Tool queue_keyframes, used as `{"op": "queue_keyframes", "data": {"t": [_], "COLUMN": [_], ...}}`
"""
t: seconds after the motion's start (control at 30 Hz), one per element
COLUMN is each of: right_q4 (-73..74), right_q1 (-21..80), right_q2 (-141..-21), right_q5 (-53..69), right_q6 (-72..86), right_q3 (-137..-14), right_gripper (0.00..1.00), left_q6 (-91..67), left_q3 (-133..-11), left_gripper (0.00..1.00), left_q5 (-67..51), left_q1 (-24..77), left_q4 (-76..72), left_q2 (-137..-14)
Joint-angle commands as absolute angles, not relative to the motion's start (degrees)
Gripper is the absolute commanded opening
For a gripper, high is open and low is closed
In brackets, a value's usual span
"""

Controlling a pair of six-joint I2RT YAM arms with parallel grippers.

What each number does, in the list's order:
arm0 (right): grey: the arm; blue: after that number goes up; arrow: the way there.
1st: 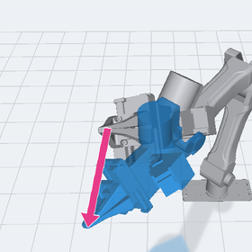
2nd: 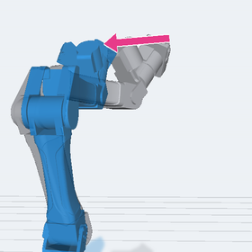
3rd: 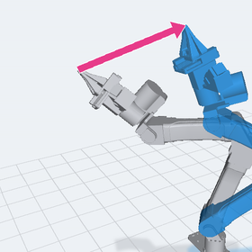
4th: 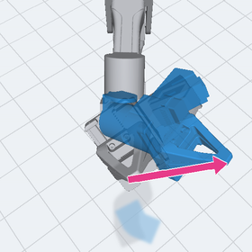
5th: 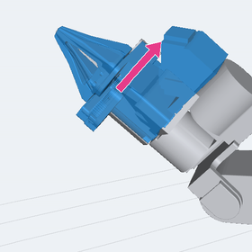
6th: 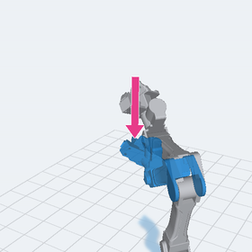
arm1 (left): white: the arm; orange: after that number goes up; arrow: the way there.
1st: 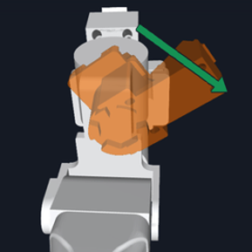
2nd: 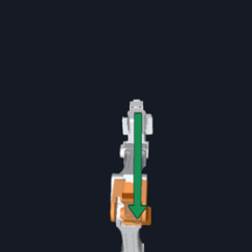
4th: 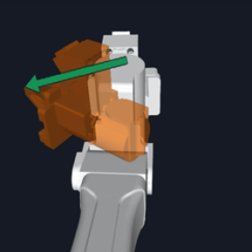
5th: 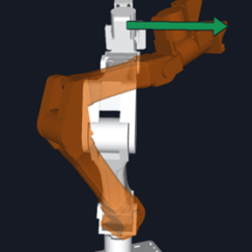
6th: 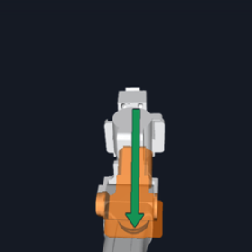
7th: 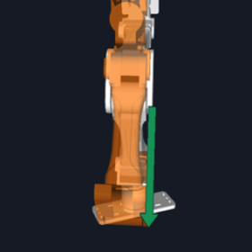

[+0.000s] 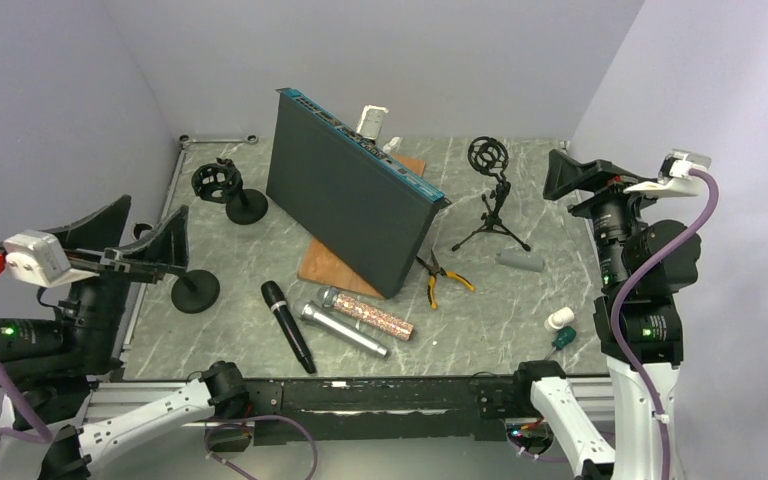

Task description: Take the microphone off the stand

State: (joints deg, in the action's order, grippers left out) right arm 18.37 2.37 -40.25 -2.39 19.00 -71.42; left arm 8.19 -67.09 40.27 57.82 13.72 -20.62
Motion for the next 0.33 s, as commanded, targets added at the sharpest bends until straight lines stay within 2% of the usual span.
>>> {"op": "queue_keyframes", "data": {"t": [0.0, 0.3], "right_q4": [17.45, 19.27], "right_q1": [2.51, 2.48], "right_q2": [-41.65, -45.06], "right_q5": [-6.44, -5.51], "right_q6": [18.45, 13.72], "right_q3": [-75.00, -76.29], "right_gripper": [1.00, 1.00], "left_q6": [10.44, 13.32], "left_q3": [-70.85, -69.69], "left_gripper": [0.99, 0.99], "left_q5": [42.34, 44.15], "left_q1": [57.67, 57.66], "left_q4": [11.16, 7.59], "left_q2": [-23.86, -25.51]}}
